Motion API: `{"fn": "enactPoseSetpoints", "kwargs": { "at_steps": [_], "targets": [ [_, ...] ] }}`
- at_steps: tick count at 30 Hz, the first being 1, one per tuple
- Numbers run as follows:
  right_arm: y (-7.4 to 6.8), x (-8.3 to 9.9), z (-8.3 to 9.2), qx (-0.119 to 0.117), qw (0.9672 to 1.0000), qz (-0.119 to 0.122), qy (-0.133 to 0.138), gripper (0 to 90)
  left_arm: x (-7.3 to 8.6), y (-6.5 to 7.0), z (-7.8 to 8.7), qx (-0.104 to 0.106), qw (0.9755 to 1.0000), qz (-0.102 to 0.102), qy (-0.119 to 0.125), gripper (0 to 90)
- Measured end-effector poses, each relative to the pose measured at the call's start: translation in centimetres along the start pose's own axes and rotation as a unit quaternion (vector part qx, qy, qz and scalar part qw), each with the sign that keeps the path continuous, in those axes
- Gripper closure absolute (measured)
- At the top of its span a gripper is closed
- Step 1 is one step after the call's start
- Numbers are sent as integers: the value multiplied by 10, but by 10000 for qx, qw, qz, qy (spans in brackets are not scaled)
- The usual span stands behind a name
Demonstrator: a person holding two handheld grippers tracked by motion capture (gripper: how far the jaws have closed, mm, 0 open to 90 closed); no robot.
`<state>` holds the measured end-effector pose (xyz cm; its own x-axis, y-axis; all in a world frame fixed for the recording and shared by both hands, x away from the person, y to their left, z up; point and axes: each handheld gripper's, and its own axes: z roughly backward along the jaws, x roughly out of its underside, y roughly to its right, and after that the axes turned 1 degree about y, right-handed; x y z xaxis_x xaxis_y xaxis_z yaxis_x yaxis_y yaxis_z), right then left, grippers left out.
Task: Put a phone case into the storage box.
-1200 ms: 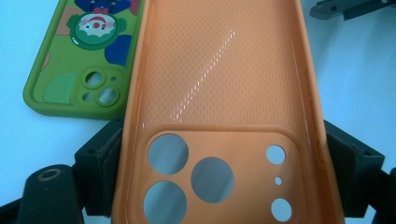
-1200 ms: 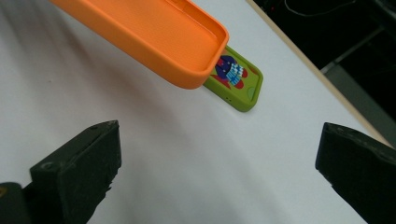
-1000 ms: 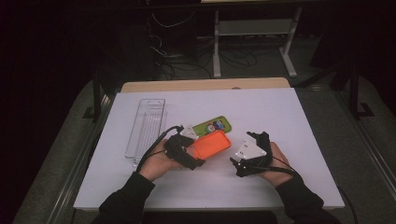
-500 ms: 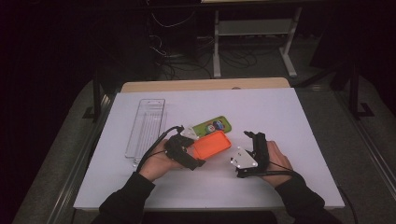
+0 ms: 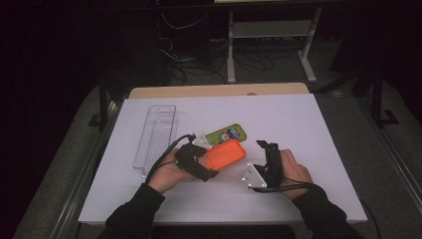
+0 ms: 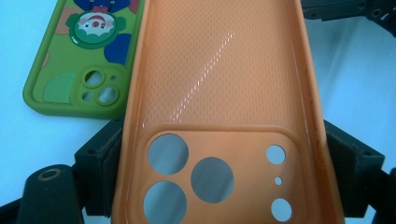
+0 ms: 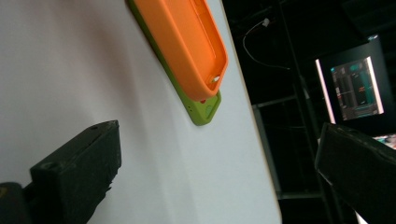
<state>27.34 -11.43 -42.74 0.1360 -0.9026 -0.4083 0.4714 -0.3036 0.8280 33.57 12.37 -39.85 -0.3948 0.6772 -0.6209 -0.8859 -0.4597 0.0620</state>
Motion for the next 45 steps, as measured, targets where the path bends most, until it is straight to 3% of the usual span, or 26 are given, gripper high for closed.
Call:
{"fn": "enactPoseSetpoints", "kwargs": {
  "at_steps": [8, 10, 12, 14, 15, 17, 19, 21, 23, 26, 28, 29, 33, 38, 39, 40, 43, 45],
  "targets": [
    [-6, -4, 0, 260, 9972, 702, -4, 0, 0, -1, 2, -4, 9999, -81, -62, 158],
    [-7, -4, 0, 184, 9972, 730, -35, 0, 0, -2, 2, -9, 9999, -105, -76, 158],
    [-9, -6, 0, 323, 9973, 659, 72, 0, -1, -2, 3, -14, 9999, -115, -65, 158],
    [-9, -7, 1, 385, 9966, 719, 115, 0, -1, -1, 2, 2, 10000, -51, -16, 158],
    [-12, -9, 0, 357, 9970, 679, 112, 0, -1, 1, 1, 2, 9999, 77, 99, 158],
    [-13, -11, 0, 377, 9967, 712, 129, 0, -1, 1, 2, 4, 9999, 80, 101, 158],
    [-13, -13, -2, 373, 9955, 853, 177, 0, -2, -2, 4, 0, 9999, -108, 5, 158],
    [-16, -15, -2, 395, 9961, 761, 195, 0, -2, -3, 4, 3, 9999, -120, 1, 158],
    [-16, -18, -4, 417, 9951, 857, 256, 0, -2, -2, 5, -3, 9999, -93, 40, 158],
    [-17, -20, -5, 472, 9952, 820, 249, 0, -2, -2, 5, 8, 10000, -48, 87, 158],
    [-14, -21, -6, 544, 9907, 1203, 330, 0, -2, -2, 5, 15, 9999, -78, 85, 158],
    [-14, -22, -7, 541, 9899, 1262, 365, 0, -2, -2, 5, 3, 9999, -101, 90, 158],
    [-15, -25, -8, 601, 9886, 1313, 414, 0, -3, -1, 6, -32, 9998, -135, 112, 158],
    [-17, -32, -14, 719, 9851, 1476, 515, 25, -3, -1, 6, -48, 9998, -67, 191, 158],
    [-19, -35, -16, 765, 9829, 1568, 587, 39, -3, -3, 8, -54, 9998, -187, 71, 158],
    [-19, -35, -16, 765, 9829, 1568, 587, 39, -3, -2, 8, -63, 9998, -148, 124, 158],
    [-24, -41, -20, 923, 9794, 1669, 664, 112, -3, -2, 8, -68, 9998, -138, 149, 158],
    [-25, -42, -20, 939, 9792, 1670, 673, 129, -3, -3, 9, -69, 9997, -195, 102, 158]
  ]
}}
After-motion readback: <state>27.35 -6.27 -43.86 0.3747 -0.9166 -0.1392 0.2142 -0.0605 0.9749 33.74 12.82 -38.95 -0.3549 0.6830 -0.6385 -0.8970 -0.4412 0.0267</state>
